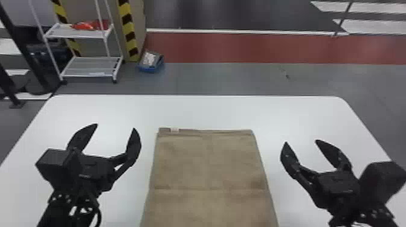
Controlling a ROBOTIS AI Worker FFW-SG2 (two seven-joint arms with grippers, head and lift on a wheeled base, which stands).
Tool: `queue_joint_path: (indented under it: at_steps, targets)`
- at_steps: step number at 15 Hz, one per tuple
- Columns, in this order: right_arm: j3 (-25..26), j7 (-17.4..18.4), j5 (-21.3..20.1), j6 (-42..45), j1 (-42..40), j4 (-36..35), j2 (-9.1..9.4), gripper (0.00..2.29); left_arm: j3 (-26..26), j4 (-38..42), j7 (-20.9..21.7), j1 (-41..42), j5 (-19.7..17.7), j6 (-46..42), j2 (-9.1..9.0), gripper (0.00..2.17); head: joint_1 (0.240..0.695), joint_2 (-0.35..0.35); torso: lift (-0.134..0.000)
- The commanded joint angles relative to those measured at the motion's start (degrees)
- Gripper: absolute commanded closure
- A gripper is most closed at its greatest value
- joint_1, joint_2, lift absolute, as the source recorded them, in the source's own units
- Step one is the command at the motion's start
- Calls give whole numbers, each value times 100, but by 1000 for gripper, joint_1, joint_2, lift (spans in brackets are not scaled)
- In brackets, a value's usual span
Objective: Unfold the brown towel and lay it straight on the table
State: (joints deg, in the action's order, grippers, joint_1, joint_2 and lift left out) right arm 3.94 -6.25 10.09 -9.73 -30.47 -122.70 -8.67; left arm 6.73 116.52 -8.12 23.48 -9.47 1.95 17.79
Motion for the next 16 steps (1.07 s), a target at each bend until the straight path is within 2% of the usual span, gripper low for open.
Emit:
queue_joint_path:
  at_steps: [1, 4, 6, 8, 10, 12, 16]
  targets:
    - [-218, -96, -121, -377, 516, 317, -12, 225, 91, -358, 73, -493, -55, 293, -12, 87, 695, -31, -125]
    - [-666, -333, -218, -623, 1298, 906, -20, 255, 206, -912, 73, -1064, -187, 311, -21, 87, 695, 4, -125]
    - [-1000, -342, -262, -658, 1711, 1284, -20, 255, 197, -1132, 126, -1275, -222, 311, 5, 147, 695, 30, -125]
    - [-1220, -342, -403, -605, 1878, 1486, 15, 255, 144, -1272, 487, -1425, -310, 645, 32, 232, 695, 58, -125]
    - [-1299, -342, -420, -535, 1878, 1565, 15, 255, -14, -1492, 1269, -1539, -574, 908, 49, 289, 695, 81, -125]
    - [-1325, -342, -482, -377, 1746, 1574, 15, 255, -14, -1914, 1726, -1750, -846, 873, 58, 299, 695, 84, -125]
    - [-1316, -342, -490, -25, 1439, 1609, 15, 255, 302, -2740, 1779, -2383, -855, 873, -30, 410, 695, 86, -125]
